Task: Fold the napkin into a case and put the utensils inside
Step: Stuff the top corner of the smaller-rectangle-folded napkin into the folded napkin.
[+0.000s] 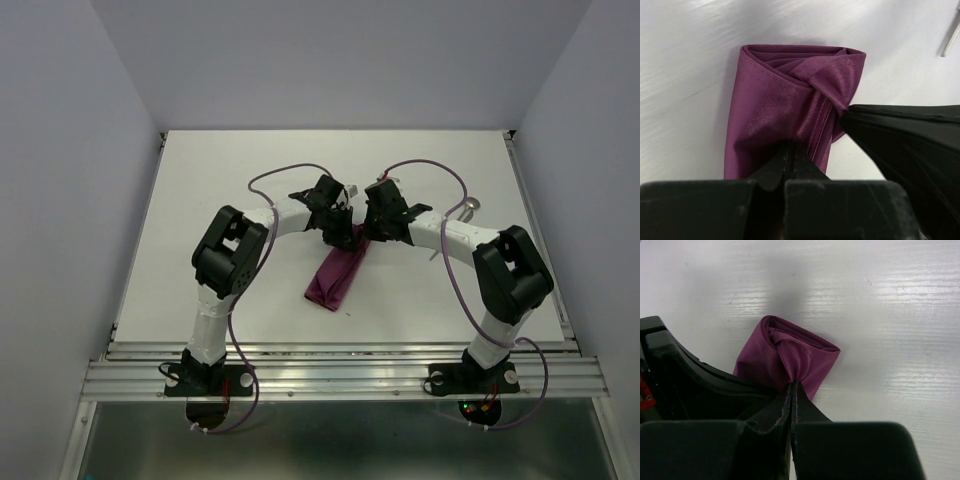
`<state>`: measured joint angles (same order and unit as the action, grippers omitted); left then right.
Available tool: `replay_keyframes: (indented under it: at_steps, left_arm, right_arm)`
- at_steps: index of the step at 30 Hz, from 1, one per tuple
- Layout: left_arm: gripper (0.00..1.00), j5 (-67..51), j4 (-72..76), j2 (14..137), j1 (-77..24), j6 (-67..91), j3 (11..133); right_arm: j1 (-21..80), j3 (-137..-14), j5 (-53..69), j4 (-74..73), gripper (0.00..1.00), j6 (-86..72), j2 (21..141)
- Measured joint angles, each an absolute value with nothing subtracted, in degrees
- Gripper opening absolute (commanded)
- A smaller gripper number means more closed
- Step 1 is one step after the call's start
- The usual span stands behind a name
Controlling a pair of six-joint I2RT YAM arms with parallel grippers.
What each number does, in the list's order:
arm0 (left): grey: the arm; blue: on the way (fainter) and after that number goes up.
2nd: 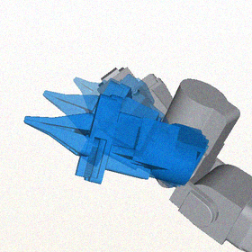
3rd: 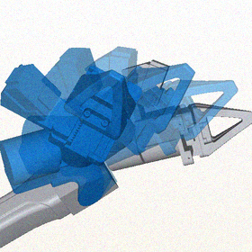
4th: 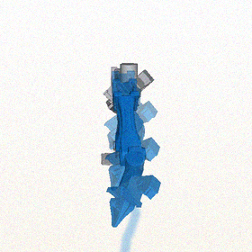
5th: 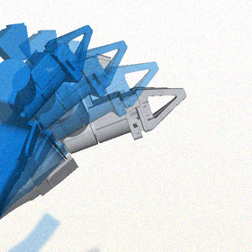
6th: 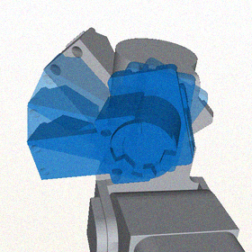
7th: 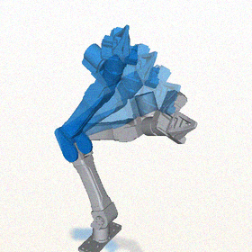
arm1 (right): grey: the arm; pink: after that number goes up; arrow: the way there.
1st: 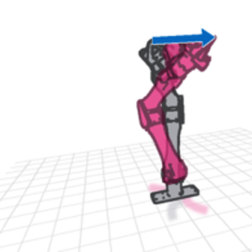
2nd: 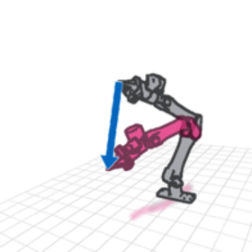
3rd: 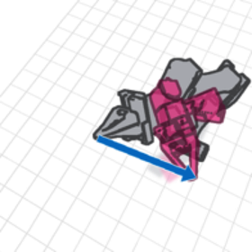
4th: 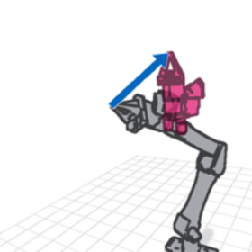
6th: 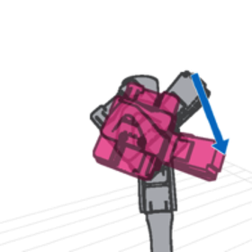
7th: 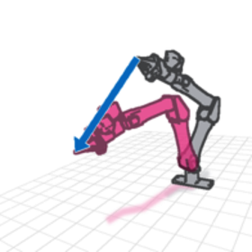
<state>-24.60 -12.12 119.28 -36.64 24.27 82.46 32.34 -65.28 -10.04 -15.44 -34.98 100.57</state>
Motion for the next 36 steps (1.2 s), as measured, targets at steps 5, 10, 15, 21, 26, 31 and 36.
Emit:
replay_keyframes:
  at_steps: [5,10,15,21,26,31,36]
  left_arm:
    - [0.0,-27.2,-10.7,120.5,-36.5,24.6,82.5]
    - [0.0,-29.1,-9.6,121.6,-36.5,25.4,83.3]
    - [0.0,-30.5,-9.1,122.9,-36.6,26.3,84.6]
    - [0.0,-31.3,-8.8,124.3,-36.6,27.2,86.4]
    - [0.0,-30.9,-8.8,124.8,-36.6,28.1,87.4]
    - [0.0,-29.2,-8.7,124.8,-36.6,28.8,88.4]
    - [0.0,-28.4,-8.5,124.8,-36.6,29.5,88.5]
  right_arm:
    - [32.3,-65.3,-10.0,-15.4,0.01,-35.0,100.9]
    - [32.3,-65.3,-10.0,-15.5,0.01,-35.4,101.1]
    - [32.3,-65.3,-10.0,-15.4,0.01,-35.4,101.1]
    - [32.3,-65.3,-10.1,-15.4,0.01,-35.6,101.1]
    - [32.3,-65.3,-10.1,-15.4,0.01,-35.6,101.3]
    - [32.3,-65.2,-10.3,-15.4,0.02,-35.8,101.3]
    - [32.3,-65.2,-10.3,-15.4,0.04,-35.8,101.3]
